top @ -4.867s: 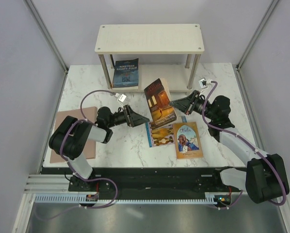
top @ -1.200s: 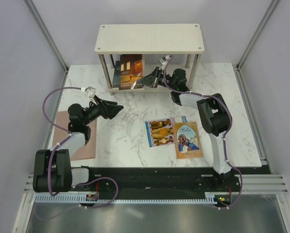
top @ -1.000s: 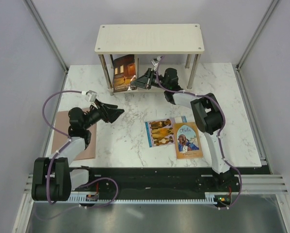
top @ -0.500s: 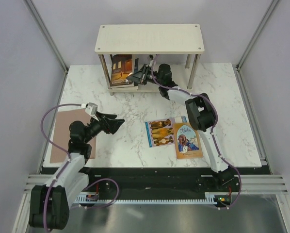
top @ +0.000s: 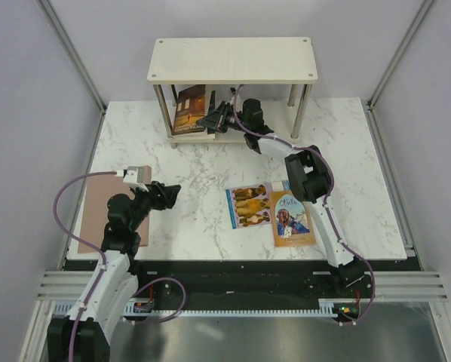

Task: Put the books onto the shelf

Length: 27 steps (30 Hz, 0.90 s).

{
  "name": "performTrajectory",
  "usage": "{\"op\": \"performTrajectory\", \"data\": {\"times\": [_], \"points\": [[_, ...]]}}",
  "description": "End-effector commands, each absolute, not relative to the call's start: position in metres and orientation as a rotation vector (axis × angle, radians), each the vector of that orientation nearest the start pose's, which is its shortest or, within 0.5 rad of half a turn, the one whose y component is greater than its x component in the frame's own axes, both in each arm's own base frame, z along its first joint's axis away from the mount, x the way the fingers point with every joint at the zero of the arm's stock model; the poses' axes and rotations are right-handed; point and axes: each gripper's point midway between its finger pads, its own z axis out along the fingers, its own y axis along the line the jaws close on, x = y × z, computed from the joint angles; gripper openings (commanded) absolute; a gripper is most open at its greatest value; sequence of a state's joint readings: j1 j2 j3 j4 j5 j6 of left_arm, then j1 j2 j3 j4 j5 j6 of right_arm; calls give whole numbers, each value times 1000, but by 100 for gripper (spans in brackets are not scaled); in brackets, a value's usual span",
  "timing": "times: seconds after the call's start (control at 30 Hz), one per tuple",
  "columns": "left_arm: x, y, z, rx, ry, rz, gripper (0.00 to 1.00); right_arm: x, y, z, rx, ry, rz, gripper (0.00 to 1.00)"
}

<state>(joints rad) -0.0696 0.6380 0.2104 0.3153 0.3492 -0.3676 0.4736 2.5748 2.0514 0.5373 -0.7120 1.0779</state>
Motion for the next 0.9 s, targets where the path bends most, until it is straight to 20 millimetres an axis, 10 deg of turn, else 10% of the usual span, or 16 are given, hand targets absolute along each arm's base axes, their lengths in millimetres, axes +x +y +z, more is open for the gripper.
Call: {"op": "performTrajectory", "data": {"times": [0.0,0.13,0.23,0.5,0.73,0.87], "points": [[283,-90,174,50,1679,-568,74,544,424,194,-94,1759,1686,0],[283,-91,173,60,1681,-574,74,549,420,192,-77,1755,1687,1],[282,-92,170,62,1687,-578,74,551,418,192,-72,1757,1680,26],[282,-95,170,72,1690,-594,74,556,415,185,-46,1804,1643,49],[281,-97,168,77,1692,-608,74,561,415,181,-24,1835,1621,37],[281,-97,166,79,1697,-611,74,564,416,174,-21,1867,1607,0]]}}
